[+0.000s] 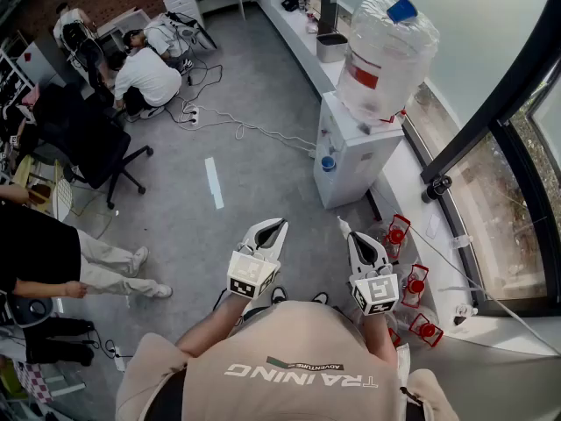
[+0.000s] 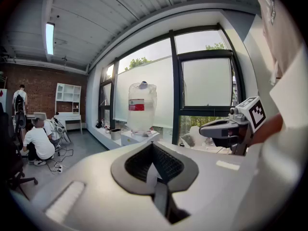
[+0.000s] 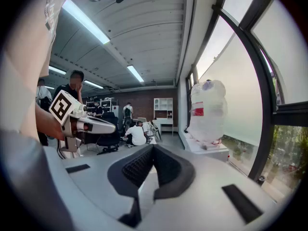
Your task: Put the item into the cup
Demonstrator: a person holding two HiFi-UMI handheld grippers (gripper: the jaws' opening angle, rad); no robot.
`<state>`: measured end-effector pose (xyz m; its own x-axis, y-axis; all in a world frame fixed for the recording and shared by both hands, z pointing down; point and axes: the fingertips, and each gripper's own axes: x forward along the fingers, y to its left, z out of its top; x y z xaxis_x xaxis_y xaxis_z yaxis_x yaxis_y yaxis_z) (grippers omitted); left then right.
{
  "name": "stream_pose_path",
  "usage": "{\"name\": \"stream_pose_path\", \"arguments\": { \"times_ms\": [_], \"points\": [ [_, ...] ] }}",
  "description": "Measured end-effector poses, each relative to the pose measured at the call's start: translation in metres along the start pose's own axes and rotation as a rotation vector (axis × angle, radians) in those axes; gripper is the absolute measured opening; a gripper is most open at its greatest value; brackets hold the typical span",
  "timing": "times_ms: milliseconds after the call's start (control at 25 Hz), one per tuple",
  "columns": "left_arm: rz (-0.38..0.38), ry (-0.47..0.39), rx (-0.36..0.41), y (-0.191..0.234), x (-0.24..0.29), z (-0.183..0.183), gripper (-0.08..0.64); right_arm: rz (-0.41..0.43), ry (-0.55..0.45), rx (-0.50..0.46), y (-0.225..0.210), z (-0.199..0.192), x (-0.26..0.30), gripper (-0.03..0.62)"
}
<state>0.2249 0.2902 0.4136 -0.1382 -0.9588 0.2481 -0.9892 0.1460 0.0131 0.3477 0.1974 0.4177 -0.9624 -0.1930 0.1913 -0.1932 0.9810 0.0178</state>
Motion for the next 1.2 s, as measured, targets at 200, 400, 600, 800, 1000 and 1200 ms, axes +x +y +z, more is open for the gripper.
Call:
{"name": "stream_pose_path", "arguments": {
  "times_ms": [200,400,600,800,1000,1200],
  "points": [
    [0.006,0.008,0.005,0.006,0.001,0.0,0.008,0.0,-0.005,0.002,-0.002,0.001,0.004,0.011],
    [0.014,0.016,0.01,0.012,-0.002,0.001,0.008,0.018,-0.006,0.0,0.003,0.003,0.01,0.011],
    [0.011,0.013,0.01,0.012,0.0,0.001,0.008,0.025,0.005,-0.002,0.005,-0.001,0.011,0.011],
    [0.018,0.013,-0.004,0.022,-0.007,-0.004,0.008,0.035,0.019,-0.013,0.012,0.0,0.02,0.011],
    [0.015,0.019,-0.001,0.043,-0.017,-0.019,0.008,0.021,0.032,-0.043,0.025,-0.001,0.037,0.011],
    [-0.015,0.016,0.007,0.066,-0.019,-0.025,0.008,-0.035,0.031,-0.101,0.039,0.004,0.051,0.011]
  ]
}}
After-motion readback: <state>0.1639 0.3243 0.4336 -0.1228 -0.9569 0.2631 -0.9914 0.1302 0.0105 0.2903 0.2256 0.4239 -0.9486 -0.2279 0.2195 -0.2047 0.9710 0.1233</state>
